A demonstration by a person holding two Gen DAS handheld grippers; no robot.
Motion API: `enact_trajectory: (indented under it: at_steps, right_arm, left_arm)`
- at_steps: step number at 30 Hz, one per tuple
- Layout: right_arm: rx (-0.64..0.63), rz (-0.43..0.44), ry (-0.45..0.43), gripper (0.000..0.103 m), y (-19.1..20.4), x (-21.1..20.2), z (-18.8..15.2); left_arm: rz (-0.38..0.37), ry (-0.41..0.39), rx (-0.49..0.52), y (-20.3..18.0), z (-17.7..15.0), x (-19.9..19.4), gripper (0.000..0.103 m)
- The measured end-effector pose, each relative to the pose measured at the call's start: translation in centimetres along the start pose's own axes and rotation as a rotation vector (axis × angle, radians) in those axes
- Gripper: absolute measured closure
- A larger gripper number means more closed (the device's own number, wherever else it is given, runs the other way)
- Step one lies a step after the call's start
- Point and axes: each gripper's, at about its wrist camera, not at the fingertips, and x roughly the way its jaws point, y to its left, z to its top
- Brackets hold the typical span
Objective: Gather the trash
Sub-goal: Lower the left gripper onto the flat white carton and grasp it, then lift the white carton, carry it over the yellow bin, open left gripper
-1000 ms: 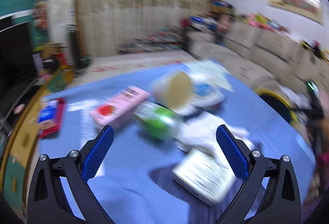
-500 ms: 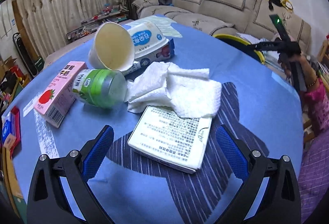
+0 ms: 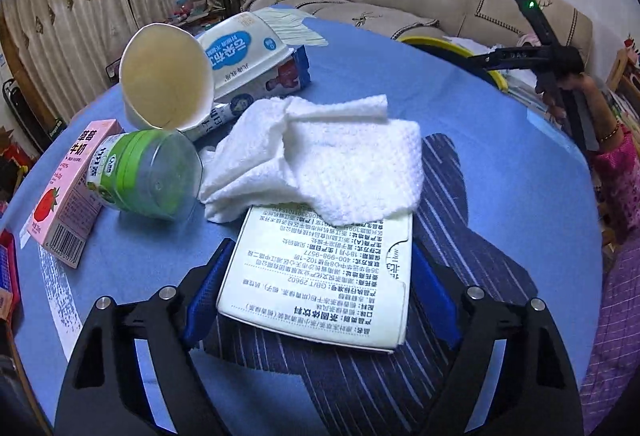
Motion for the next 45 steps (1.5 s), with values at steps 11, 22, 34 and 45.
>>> enact_trajectory:
  at_steps: [11, 22, 34, 45]
  right_arm:
    - [0.000, 0.022, -0.008, 0.032, 0.2, -0.5, -0.2]
    - [-0.004, 0.046, -0.025, 0.032, 0.7, -1.4, -0.1]
    - [0.015, 0.059, -0.066, 0.032, -0.1, -3.2, -0.1]
    - [0.050, 0.011, -0.110, 0.032, -2.6, -4.6, 0.0]
  left_arm:
    - [-0.110, 0.012, -0.189, 0.4, 0.4, -1.2, 0.026]
    - [-0.236, -0.041, -0.200, -4.9, -0.3, -7.1, 0.029]
    - [0.005, -0.141, -0.184, -7.1, 2.6, -11.9, 0.029]
    - [0.017, -0.203, -0.131, -8.0, 9.6, -10.1, 0.029]
